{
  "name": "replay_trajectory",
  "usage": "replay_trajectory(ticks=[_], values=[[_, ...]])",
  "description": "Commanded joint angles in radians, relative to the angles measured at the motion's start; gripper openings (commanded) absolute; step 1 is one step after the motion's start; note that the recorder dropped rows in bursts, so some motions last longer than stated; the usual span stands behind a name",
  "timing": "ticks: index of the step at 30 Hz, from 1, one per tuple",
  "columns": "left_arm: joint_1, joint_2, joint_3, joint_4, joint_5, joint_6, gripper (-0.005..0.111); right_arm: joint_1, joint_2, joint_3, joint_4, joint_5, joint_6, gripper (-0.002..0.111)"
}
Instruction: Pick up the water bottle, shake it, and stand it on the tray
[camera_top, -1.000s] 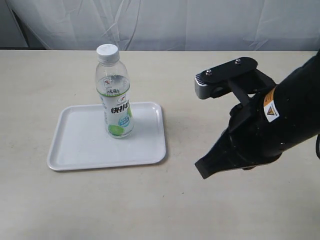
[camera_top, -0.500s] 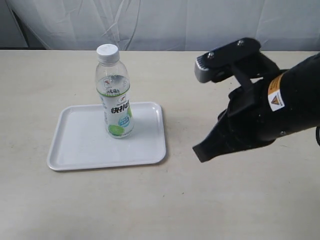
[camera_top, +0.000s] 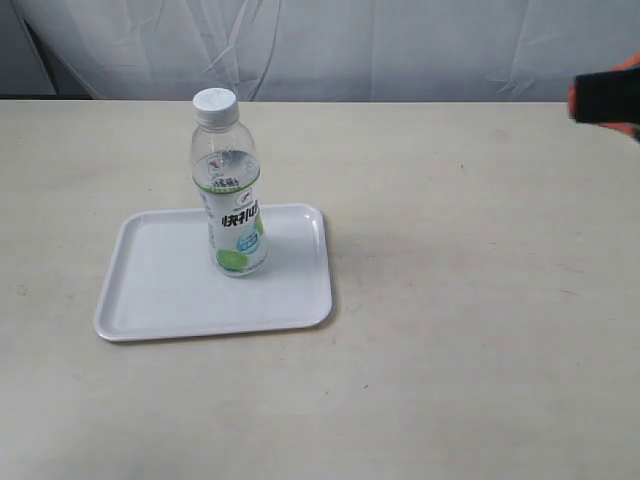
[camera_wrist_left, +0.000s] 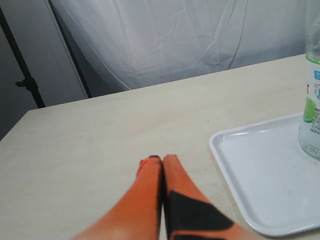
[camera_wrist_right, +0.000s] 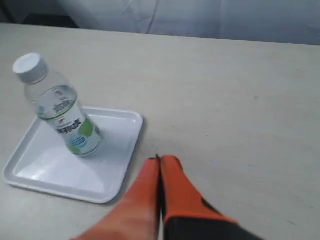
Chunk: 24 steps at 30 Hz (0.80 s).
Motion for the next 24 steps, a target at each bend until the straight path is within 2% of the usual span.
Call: replay_trajectory(ticks=[1, 6, 12, 19, 24], values=[[0.000, -0.005, 0.004, -0.001, 0.002, -0.003, 0.000, -0.137, -0.084, 0.009, 0.011, 0.032, 0.003, -0.001], [0.000, -0.005, 0.004, -0.001, 0.002, -0.003, 0.000, -0.273, -0.180, 0.116, 0.037, -0.048, -0.008, -0.001], [0.000, -0.005, 0.004, -0.001, 0.002, -0.003, 0.000, -0.420, -0.320, 0.331, 0.047, -0.199, -0.012, -0.001], [0.000, -0.005, 0.004, -0.001, 0.002, -0.003, 0.000, -0.531, -0.474, 0.529, 0.047, -0.318, -0.048, -0.001], [0.000, -0.005, 0.004, -0.001, 0.002, -0.003, 0.000, -0.570, -0.607, 0.659, 0.047, -0.359, -0.052, -0.001]])
